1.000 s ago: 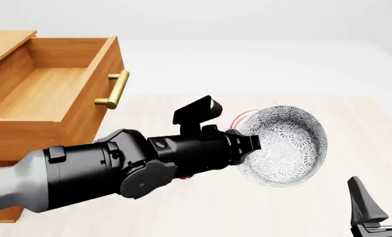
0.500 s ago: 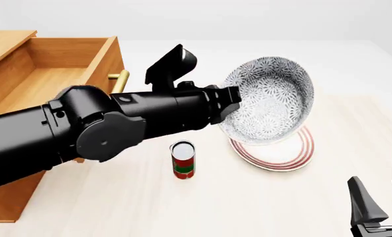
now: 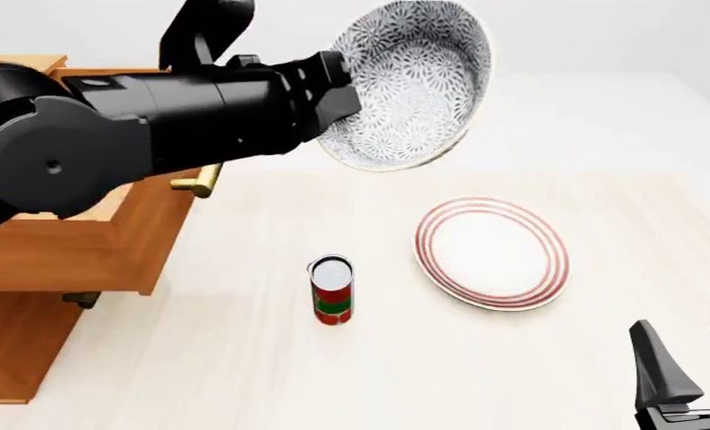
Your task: Put the bowl in the top drawer of the cabinet.
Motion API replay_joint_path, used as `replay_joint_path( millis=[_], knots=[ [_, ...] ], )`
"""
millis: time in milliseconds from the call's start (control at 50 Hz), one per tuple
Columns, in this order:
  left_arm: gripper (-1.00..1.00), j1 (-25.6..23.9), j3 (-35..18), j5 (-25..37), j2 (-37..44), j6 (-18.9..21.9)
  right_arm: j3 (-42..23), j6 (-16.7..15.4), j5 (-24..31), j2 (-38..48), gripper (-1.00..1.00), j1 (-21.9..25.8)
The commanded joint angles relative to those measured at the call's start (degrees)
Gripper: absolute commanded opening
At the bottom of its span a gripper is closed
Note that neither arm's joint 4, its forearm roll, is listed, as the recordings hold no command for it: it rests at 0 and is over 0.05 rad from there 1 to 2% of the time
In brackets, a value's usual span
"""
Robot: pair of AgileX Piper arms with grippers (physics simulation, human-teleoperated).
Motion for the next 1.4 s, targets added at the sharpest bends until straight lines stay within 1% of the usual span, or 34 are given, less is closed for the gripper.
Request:
replay_joint_path(
  millis=[20, 360, 460, 660, 840, 1000, 1180, 1340, 1400],
  knots=[
    [-1.0, 4.3, -3.1, 3.4, -3.0, 2.0, 0.0, 0.0, 0.0, 0.0, 1.0, 0.0],
    [-1.0, 9.6, -6.9, 7.4, -4.0, 3.5, 0.0, 0.0, 0.0, 0.0, 1.0, 0.0],
    [-1.0, 12.0, -8.8, 9.7, -4.1, 4.2, 0.0, 0.0, 0.0, 0.0, 1.0, 0.0],
    [-1.0, 16.3, -10.0, 12.2, -4.7, 4.6, 0.0, 0.0, 0.0, 0.0, 1.0, 0.0],
    [-1.0, 20.5, -12.6, 15.1, -4.4, 5.6, 0.0, 0.0, 0.0, 0.0, 1.0, 0.0],
    [-1.0, 25.8, -14.3, 17.4, -4.6, 6.5, 0.0, 0.0, 0.0, 0.0, 1.0, 0.0],
    [-1.0, 29.8, -16.9, 19.1, -4.5, 7.1, 0.0, 0.0, 0.0, 0.0, 1.0, 0.0],
    [-1.0, 34.0, -17.0, 19.6, -4.3, 7.7, 0.0, 0.0, 0.0, 0.0, 1.0, 0.0],
    [-1.0, 36.4, -16.9, 19.8, -4.3, 7.9, 0.0, 0.0, 0.0, 0.0, 1.0, 0.0]
  ],
)
